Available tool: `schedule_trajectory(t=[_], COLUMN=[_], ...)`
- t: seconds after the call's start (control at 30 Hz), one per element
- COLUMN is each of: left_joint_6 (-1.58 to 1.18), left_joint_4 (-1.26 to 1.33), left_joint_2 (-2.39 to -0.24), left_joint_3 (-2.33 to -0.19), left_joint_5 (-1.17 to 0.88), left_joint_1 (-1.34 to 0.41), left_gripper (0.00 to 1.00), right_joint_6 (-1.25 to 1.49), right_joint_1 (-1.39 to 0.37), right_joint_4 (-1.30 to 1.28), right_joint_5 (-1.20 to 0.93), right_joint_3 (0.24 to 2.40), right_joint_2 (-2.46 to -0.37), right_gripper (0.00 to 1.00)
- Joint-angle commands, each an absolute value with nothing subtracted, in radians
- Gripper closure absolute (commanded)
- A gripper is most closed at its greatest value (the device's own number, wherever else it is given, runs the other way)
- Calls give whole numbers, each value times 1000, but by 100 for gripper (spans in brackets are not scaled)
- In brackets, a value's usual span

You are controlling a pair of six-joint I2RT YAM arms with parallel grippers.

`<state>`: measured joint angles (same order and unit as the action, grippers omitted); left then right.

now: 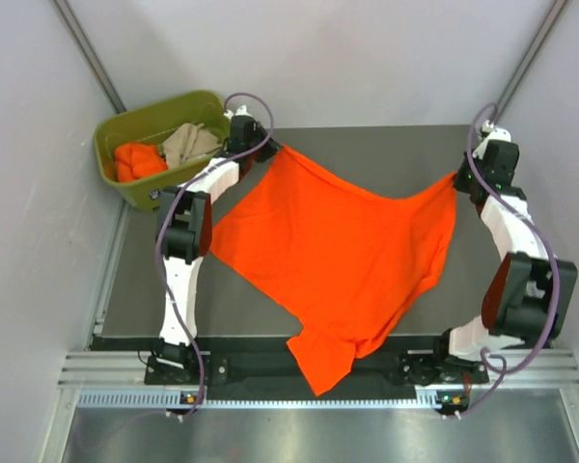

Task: Fold and stack the t-shirts
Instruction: Flatten the tshirt out, then fold the tshirt

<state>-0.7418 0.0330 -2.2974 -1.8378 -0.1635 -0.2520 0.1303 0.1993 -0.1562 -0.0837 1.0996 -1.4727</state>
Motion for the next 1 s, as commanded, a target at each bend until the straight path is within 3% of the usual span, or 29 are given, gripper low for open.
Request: schedule_trajectory(t=[0.0, 0.37, 0.97], left_joint_6=[-756, -778, -686], left_joint_4=[75, 51, -284], left_joint_2=[-2344, -2453, -2361], left_joint_3=[-2000, -2132, -2039], left_joint_5=[-176, -186, -337], left_joint_1=[-244, -229, -141], left_gripper=[100, 100, 100], right_joint_6=[64, 34, 161], right_joint_1=[221, 216, 20], right_joint_4=[-86, -218, -655], right_joint_5=[-95, -147, -69], right_joint_3=[1267, 1443, 1306], right_joint_2=[-1556, -1695, -1376], right_gripper=[100, 100, 100])
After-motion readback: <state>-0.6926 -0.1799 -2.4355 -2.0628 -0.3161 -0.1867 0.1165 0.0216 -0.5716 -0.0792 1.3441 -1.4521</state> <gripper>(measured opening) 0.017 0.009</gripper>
